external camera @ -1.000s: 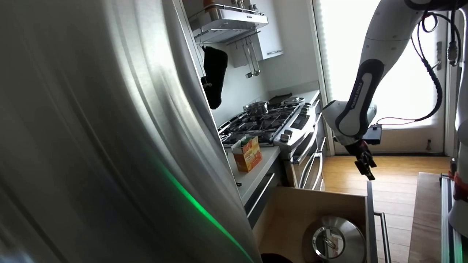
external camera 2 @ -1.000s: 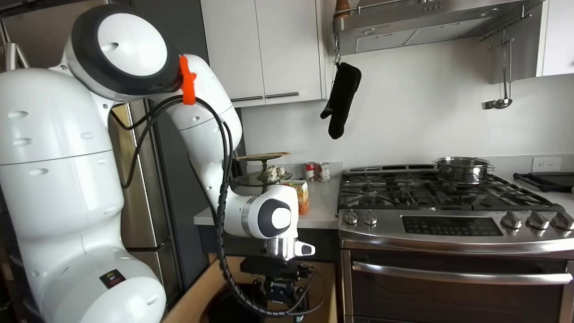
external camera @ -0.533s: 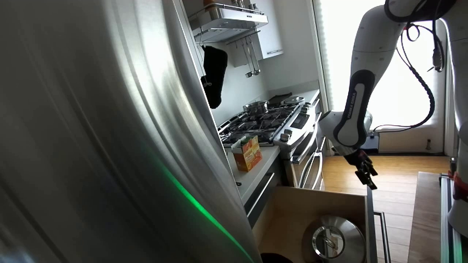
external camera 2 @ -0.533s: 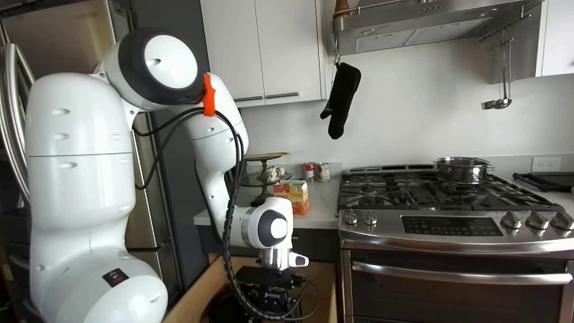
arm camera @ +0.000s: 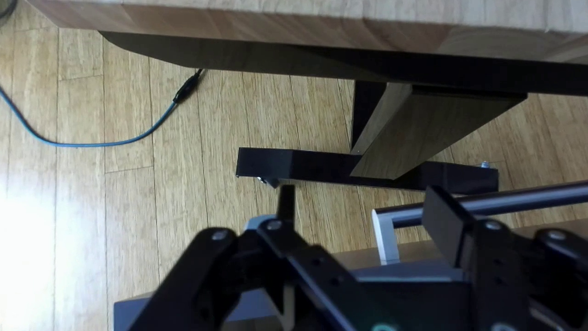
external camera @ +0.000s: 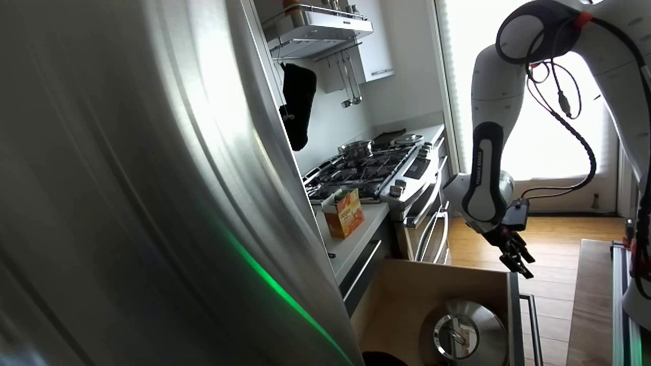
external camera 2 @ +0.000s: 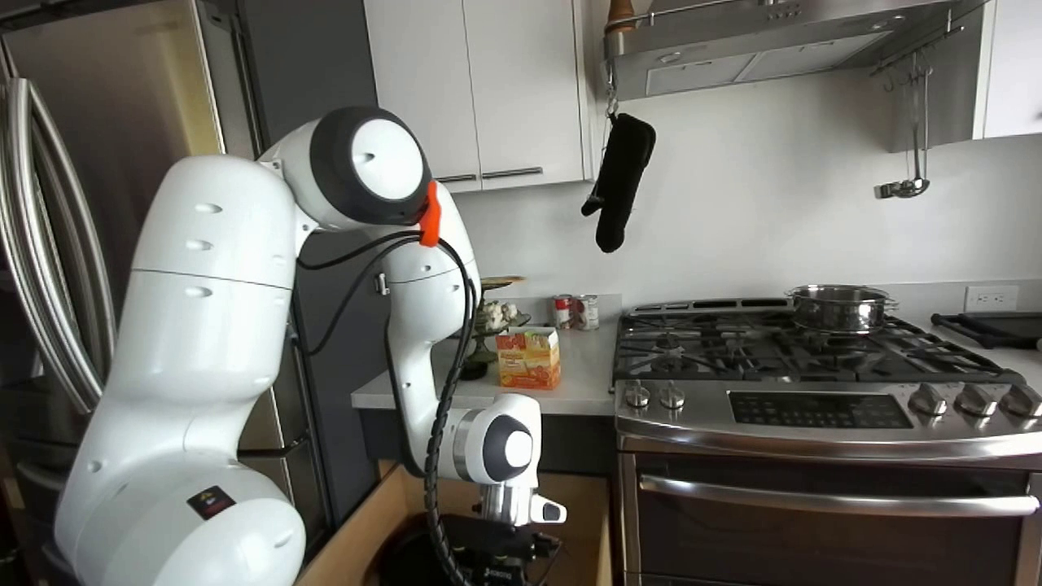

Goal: Close the open drawer at the bottom left

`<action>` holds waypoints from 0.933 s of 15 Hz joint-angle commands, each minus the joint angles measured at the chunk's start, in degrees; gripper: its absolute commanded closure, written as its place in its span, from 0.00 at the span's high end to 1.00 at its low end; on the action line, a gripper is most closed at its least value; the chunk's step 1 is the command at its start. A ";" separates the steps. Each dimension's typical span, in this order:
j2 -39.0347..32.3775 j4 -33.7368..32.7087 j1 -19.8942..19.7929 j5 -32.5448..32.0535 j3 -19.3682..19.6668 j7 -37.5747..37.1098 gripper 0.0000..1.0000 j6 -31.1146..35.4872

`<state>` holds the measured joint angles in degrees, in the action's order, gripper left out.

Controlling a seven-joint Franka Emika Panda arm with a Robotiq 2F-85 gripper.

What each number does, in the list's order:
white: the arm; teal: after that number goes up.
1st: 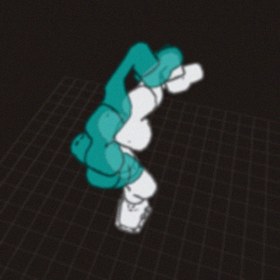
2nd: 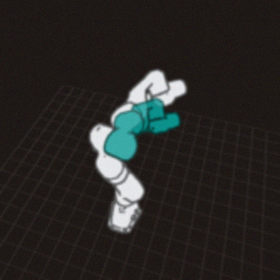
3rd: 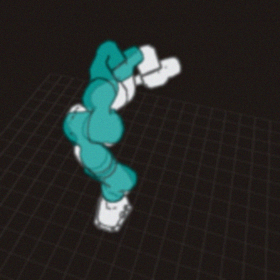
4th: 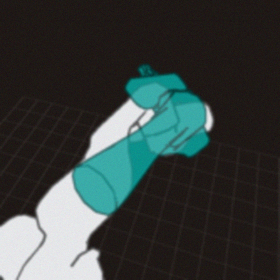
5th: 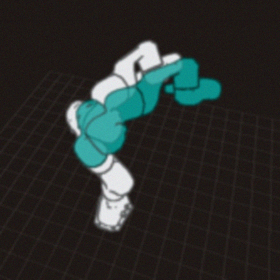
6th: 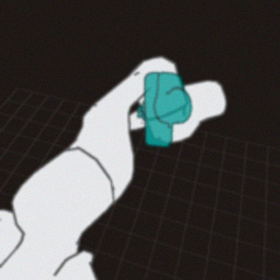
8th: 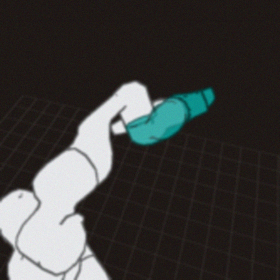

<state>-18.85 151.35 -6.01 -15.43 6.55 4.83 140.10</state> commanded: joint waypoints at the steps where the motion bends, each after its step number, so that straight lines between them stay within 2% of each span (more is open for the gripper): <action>1: -5.91 -3.54 0.76 -0.62 1.24 -1.60 0.42 0.38; 4: -8.42 -5.04 0.91 -1.17 1.77 -1.58 0.18 2.85; 7: -10.09 -5.81 1.23 -1.32 2.10 -1.44 0.00 6.23; 12: -11.42 -5.70 2.56 -2.06 3.04 -1.62 0.00 10.98; 14: -10.95 -4.82 3.43 -3.96 3.97 -2.16 0.00 15.26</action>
<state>-28.40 146.29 -4.44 -16.35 8.81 4.50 147.76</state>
